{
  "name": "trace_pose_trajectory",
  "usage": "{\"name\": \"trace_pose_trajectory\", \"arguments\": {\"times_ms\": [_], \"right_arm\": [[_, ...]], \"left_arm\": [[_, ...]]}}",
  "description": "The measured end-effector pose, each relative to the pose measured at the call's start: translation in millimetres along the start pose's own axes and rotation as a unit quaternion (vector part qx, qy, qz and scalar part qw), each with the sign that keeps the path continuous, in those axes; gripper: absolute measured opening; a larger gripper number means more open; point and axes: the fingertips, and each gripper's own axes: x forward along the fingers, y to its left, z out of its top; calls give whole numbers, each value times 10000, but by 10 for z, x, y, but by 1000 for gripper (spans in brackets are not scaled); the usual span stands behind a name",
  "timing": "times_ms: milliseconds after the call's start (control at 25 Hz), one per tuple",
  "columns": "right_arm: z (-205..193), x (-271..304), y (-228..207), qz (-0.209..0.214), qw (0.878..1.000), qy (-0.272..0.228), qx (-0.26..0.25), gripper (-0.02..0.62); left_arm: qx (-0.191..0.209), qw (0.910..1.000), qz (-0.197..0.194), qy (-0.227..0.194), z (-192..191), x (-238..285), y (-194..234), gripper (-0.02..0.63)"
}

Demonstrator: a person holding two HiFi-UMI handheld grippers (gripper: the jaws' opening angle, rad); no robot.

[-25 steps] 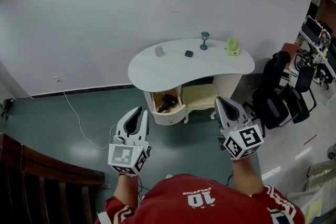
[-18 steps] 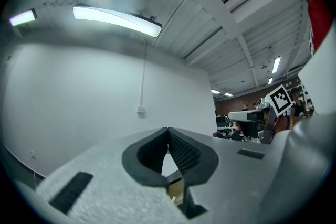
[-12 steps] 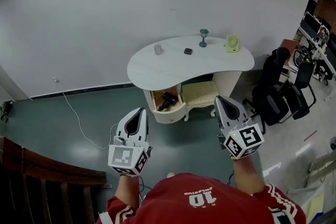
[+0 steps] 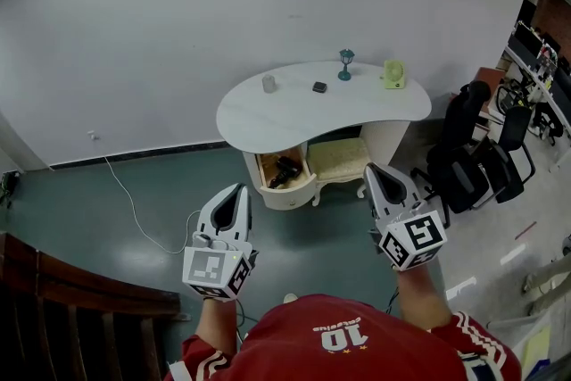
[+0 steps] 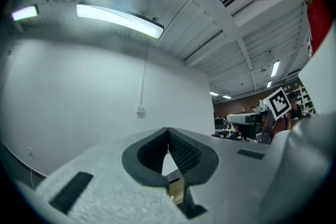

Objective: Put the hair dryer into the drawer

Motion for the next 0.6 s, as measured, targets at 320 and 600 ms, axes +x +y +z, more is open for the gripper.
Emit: {"name": "trace_pose_trajectory", "arguments": {"times_ms": [320, 600], "right_arm": [[31, 59, 30, -33, 10000, -26, -27, 0], [63, 144, 229, 121, 9999, -41, -75, -5]], "left_arm": [[124, 9999, -92, 55, -46, -52, -10, -6], [209, 9997, -137, 40, -22, -103, 64, -6]]}}
